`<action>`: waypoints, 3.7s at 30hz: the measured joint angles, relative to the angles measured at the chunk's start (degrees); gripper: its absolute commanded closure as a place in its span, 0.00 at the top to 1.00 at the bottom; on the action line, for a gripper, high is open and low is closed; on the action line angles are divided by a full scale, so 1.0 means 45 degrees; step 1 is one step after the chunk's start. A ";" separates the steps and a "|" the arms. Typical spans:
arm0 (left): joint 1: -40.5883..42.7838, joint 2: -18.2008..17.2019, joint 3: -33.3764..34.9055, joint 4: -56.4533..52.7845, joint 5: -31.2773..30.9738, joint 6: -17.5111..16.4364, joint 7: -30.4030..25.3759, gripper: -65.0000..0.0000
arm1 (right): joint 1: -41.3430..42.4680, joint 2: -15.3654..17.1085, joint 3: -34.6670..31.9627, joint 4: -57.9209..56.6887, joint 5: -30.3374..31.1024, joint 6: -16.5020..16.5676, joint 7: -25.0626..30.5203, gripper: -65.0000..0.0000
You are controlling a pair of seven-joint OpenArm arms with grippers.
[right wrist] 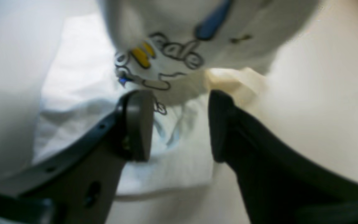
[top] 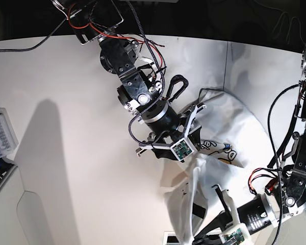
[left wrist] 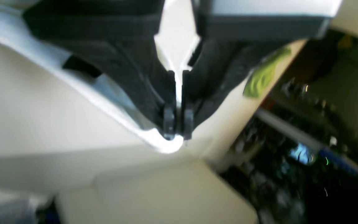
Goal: Layout the t-shirt on the table in an organized manner, then fold the t-shirt properly
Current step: 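Carry the t-shirt with the left gripper toward the right gripper, then grasp the t-shirt hem with the right gripper and pull it away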
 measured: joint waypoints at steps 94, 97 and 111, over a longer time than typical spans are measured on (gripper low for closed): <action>0.3803 0.0782 -0.1846 0.0063 -0.2715 0.3332 0.6951 0.39 | -0.5644 0.0121 0.6052 0.5129 0.5377 -0.0068 -0.4367 0.45; 0.3798 0.0782 -0.1841 0.0063 -0.2715 0.3332 0.6951 0.39 | -0.5644 0.0092 0.6373 0.4677 0.5727 0.0219 -0.4265 0.45; 0.3803 0.0782 -0.1841 0.0063 -0.2521 0.3332 0.7038 0.39 | -0.4862 -0.0131 0.6290 0.2671 0.6232 0.0801 -0.4197 0.45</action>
